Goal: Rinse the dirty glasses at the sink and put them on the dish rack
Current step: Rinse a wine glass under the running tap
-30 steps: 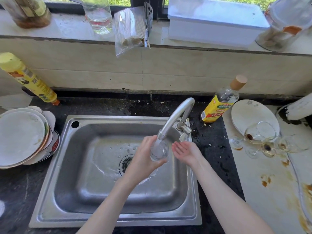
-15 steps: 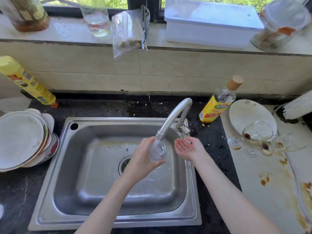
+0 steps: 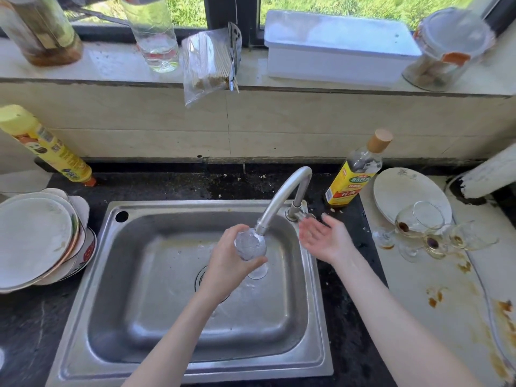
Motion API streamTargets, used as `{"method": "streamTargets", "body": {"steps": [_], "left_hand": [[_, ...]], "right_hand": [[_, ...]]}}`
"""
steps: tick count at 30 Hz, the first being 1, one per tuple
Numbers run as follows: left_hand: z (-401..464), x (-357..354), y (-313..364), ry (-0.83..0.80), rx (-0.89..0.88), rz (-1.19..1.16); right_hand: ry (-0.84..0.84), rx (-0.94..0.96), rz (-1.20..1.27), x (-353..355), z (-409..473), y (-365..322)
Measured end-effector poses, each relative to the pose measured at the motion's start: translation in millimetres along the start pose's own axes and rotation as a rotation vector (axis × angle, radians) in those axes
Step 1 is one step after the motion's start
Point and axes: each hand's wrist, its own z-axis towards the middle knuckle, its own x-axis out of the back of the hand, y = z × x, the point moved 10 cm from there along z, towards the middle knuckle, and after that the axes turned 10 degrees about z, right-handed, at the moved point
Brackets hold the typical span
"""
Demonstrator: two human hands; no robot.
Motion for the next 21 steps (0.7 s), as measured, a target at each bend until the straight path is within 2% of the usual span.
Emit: {"method": "streamTargets", "body": {"steps": [2, 5, 8, 13, 15, 18, 21], "left_hand": [[-0.7, -0.3, -16.5, 0.029, 0.134, -0.089], [-6.9, -5.4, -38.9, 0.053, 0.361, -0.283], [-17.7, -17.4, -52.6, 0.034, 0.489, -0.428], [-32.2, -46.3, -59.8, -0.085, 0.573, -0.658], [-35.5, -56.7, -59.6, -0.174, 0.560, -0.673], [-41.7, -61.6, -56.8, -0.290, 0.526, -0.570], [-44.9, -56.8, -42.5, -0.374, 0.398, -0.251]], "right_hand": [[0.028, -0.061, -0.207, 18.6, -8.3, 25.2], [0.033, -0.249, -0.463, 48.3, -24.4, 80.5], [0.018, -0.327, -0.501, 59.2, -28.0, 118.5], [0.035, -0.146, -0.204, 40.8, -15.9, 114.2], [0.031, -0.073, -0.223, 40.0, -14.4, 101.6], [-0.016, 0.079, -0.399, 39.6, -18.3, 76.1], [-0.066, 0.274, -0.598, 28.9, -33.8, 51.8]]}}
